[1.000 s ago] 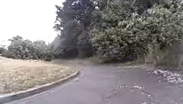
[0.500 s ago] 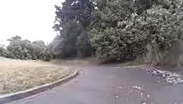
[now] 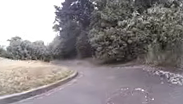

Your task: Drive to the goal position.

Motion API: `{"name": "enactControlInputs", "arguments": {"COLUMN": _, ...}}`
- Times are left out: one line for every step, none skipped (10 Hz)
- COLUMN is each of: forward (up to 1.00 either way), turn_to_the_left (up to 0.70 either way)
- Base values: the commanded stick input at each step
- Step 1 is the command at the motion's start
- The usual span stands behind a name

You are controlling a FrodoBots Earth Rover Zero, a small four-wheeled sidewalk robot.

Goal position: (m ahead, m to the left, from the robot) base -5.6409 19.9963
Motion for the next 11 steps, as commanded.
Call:
{"name": "enactControlInputs", "arguments": {"forward": 0.45, "turn_to_the_left": 0.00}}
{"name": "enactControlInputs", "arguments": {"forward": 0.45, "turn_to_the_left": 0.00}}
{"name": "enactControlInputs", "arguments": {"forward": 0.45, "turn_to_the_left": 0.00}}
{"name": "enactControlInputs", "arguments": {"forward": 0.45, "turn_to_the_left": 0.00}}
{"name": "enactControlInputs", "arguments": {"forward": 0.45, "turn_to_the_left": 0.00}}
{"name": "enactControlInputs", "arguments": {"forward": 0.45, "turn_to_the_left": 0.00}}
{"name": "enactControlInputs", "arguments": {"forward": 0.45, "turn_to_the_left": 0.00}}
{"name": "enactControlInputs", "arguments": {"forward": 0.45, "turn_to_the_left": 0.00}}
{"name": "enactControlInputs", "arguments": {"forward": 0.45, "turn_to_the_left": 0.00}}
{"name": "enactControlInputs", "arguments": {"forward": 0.45, "turn_to_the_left": 0.00}}
{"name": "enactControlInputs", "arguments": {"forward": 0.45, "turn_to_the_left": 0.00}}
